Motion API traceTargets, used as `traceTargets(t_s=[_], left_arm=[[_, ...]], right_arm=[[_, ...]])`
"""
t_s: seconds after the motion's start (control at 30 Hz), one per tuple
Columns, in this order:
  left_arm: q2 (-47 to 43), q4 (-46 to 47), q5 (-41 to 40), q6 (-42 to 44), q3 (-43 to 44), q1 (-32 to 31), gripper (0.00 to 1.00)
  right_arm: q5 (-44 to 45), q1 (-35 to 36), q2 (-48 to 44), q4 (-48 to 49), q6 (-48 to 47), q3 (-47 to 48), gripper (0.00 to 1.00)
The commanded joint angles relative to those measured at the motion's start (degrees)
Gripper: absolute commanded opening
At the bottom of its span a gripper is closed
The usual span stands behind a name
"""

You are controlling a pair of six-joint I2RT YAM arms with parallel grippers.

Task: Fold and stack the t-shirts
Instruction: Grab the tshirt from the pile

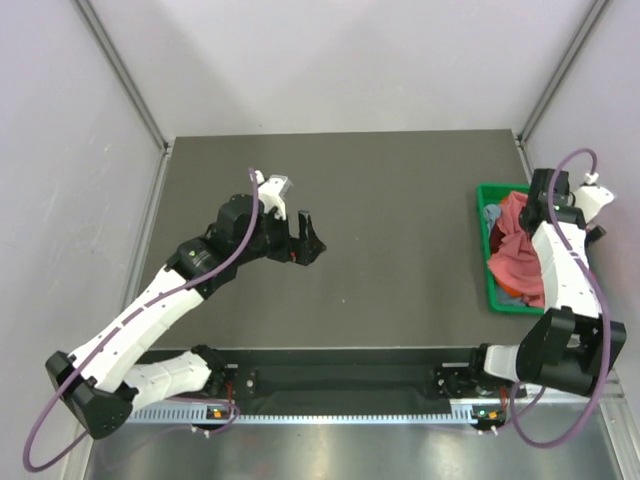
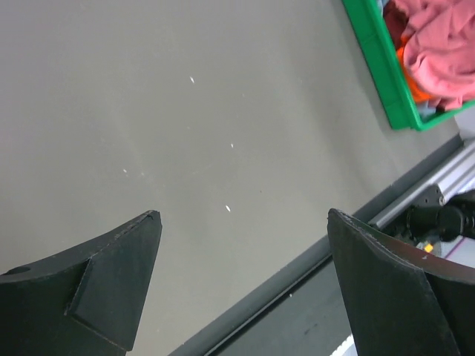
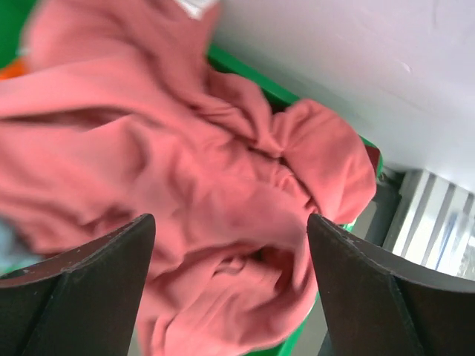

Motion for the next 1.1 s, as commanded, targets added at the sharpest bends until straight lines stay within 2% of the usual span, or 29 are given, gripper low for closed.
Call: traceTargets(t_s=[0.0, 0.17, 0.2, 0.3, 0.33, 0.4, 0.43, 0.5, 0.53, 0.57, 0.6, 0.7, 0.73, 0.8, 0.83, 0.9, 0.93, 0.97, 1.07], left_arm=[[2.4, -0.1, 3.2, 0.1, 2.5, -0.1, 0.97], [4.6, 1.0, 4.4, -2.9, 2.9, -0.1, 0.96], [4.9, 1.2, 4.9, -3.4, 2.8, 0.0, 0.96], [5.2, 2.3, 5.0, -5.3, 2.4, -0.1, 0.95], [5.2, 2.4, 5.0, -5.7, 2.1, 0.0, 0.94], [5.0, 3.0, 5.1, -6.3, 1.8, -0.1, 0.93], [4.7, 3.5, 5.3, -6.2, 1.0, 0.0, 0.93], [3.3, 7.3, 5.2, -4.5, -1.0, 0.0, 0.92], [2.7, 8.5, 1.3, -4.1, -4.3, 0.0, 0.91], [2.2, 8.6, -3.2, -4.8, -6.1, 0.1, 0.91], [2.1, 8.6, -3.2, -5.0, -6.1, 0.2, 0.91], [3.0, 7.8, -1.7, -6.3, -6.6, 1.8, 0.89], [2.9, 7.7, -1.6, -6.8, -6.3, 2.5, 0.88], [2.0, 7.2, -3.1, -8.2, -5.8, 3.3, 0.89], [1.7, 6.2, -3.9, -8.9, -5.4, 4.6, 0.89], [0.2, 5.2, -5.8, -10.4, -4.5, 7.2, 0.89], [-0.3, 4.9, -5.6, -10.8, -4.3, 10.9, 0.89], [-0.9, 4.0, -4.7, -12.2, -4.2, 13.2, 0.89], [-3.8, 4.0, -0.1, -14.7, -4.9, 22.4, 0.91]], right_arm=[[-0.9, -4.2, 1.8, 3.4, 3.1, -1.2, 0.83], [1.2, -5.1, 2.5, 8.6, 1.7, -4.9, 0.74], [1.3, -5.3, 3.0, 8.9, 1.3, -5.3, 0.67], [1.7, -5.5, 2.9, 10.4, -0.2, -5.6, 0.56], [1.6, -5.5, 2.3, 11.0, -1.9, -5.4, 0.45], [0.3, -5.4, -0.3, 13.1, -6.4, -4.4, 0.36], [-2.8, -4.6, -1.2, 13.8, -8.1, -3.1, 0.22], [-6.0, -2.8, -3.8, 13.9, -11.2, -0.5, 0.05], [-7.5, 0.1, -4.4, 13.3, -11.5, 3.1, 0.0], [-9.8, 2.0, -5.3, 12.2, -12.5, 5.4, 0.0], [-9.9, 3.8, -5.6, 12.2, -13.8, 7.7, 0.0], [-23.7, 11.4, -5.5, 12.3, -17.4, 18.4, 0.0], [-31.1, 16.6, -5.4, 12.8, -17.7, 23.9, 0.0], [-37.4, 21.1, -5.0, 14.4, -17.6, 28.4, 0.0], [-43.7, 24.6, -4.9, 15.7, -17.0, 31.5, 0.0], [-49.8, 27.2, -4.9, 20.5, -13.8, 33.2, 0.0], [-53.6, 29.3, -4.9, 22.3, -12.1, 33.1, 0.0], [-55.6, 30.1, -5.1, 26.3, -10.6, 32.4, 0.0], [-58.7, 33.5, -5.1, 29.8, -6.7, 27.8, 0.0]])
